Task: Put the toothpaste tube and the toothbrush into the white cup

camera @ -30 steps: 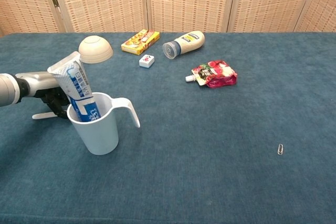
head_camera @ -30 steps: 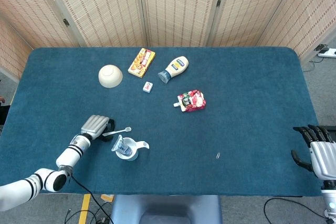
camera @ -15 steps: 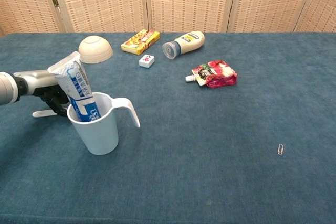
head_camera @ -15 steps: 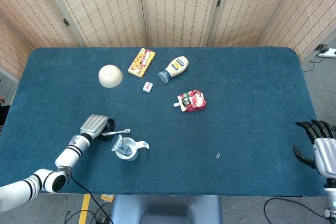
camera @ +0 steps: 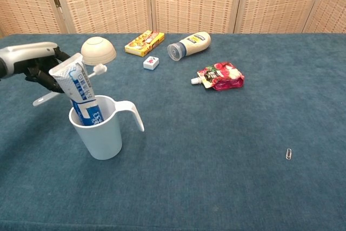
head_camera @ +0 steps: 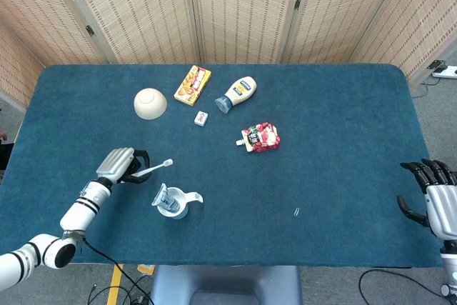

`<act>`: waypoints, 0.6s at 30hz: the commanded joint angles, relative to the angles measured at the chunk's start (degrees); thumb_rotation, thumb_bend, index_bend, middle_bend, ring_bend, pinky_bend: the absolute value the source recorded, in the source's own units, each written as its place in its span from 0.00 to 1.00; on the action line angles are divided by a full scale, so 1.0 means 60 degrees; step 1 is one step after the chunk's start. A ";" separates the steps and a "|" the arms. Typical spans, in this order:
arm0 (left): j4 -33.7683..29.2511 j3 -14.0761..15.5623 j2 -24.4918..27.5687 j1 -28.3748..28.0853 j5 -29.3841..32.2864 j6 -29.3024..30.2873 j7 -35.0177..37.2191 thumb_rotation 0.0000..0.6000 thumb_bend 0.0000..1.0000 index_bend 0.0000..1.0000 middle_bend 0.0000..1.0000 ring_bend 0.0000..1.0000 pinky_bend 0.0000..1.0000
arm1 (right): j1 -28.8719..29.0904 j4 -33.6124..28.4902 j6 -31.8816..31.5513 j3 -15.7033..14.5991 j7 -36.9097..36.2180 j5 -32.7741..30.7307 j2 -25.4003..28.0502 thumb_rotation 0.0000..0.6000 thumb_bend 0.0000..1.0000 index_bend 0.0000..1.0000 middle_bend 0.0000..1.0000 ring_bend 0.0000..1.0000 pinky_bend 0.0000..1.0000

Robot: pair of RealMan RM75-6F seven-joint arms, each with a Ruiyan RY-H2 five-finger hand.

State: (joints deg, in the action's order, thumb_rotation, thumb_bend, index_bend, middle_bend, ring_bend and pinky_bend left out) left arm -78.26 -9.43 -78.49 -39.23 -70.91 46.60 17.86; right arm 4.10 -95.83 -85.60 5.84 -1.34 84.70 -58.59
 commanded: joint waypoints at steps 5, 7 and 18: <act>-0.1551 -0.0201 0.1703 0.0577 -0.2143 0.0625 0.5129 1.00 0.43 0.63 1.00 0.91 0.97 | 0.0111 -0.0060 0.0087 0.0022 0.0077 0.0058 -0.0004 1.00 0.26 0.25 0.26 0.14 0.14; -0.1588 -0.0103 0.1805 0.0528 -0.2561 0.0743 0.5909 1.00 0.43 0.63 1.00 0.91 0.97 | 0.0140 -0.0072 0.0108 0.0017 0.0098 0.0090 -0.0007 1.00 0.26 0.25 0.26 0.14 0.14; -0.1131 0.0309 0.1394 -0.0039 -0.3504 0.1026 0.8806 1.00 0.43 0.62 1.00 0.90 0.97 | 0.0056 -0.0122 0.0008 -0.0038 0.0119 0.0070 0.0045 1.00 0.26 0.25 0.26 0.14 0.14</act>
State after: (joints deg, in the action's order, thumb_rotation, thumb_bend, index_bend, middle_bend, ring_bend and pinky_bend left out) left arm -85.93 -8.30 -69.21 -38.55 -90.87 52.28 69.32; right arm 4.43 -96.56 -85.56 5.61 -0.62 85.13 -58.32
